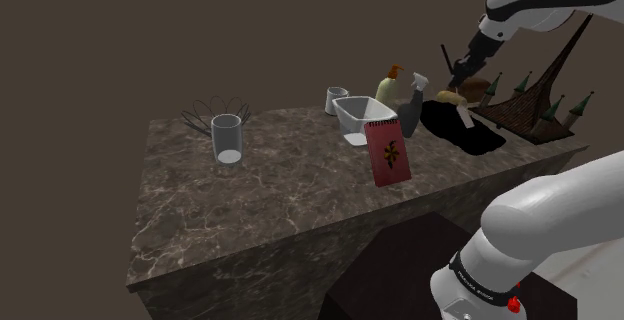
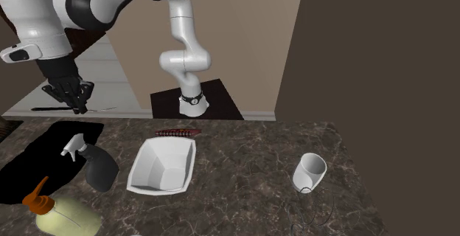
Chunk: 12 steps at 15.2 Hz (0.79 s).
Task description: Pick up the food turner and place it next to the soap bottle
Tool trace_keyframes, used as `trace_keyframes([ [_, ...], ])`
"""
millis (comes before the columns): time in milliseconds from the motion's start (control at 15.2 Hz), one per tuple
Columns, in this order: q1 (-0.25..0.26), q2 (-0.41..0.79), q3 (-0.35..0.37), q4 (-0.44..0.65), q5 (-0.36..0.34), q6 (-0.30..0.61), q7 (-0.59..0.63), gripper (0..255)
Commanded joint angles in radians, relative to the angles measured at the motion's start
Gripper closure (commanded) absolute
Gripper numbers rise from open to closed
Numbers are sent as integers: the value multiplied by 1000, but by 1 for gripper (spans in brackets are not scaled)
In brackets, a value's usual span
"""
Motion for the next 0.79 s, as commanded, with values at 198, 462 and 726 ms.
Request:
trace_keyframes([
  [198, -4, 2, -11, -65, -5, 67, -4, 255],
  [462, -5, 8, -21, -113, -7, 122, -9, 255],
  [726, -5, 19, -33, -158, -8, 177, -15, 255],
])
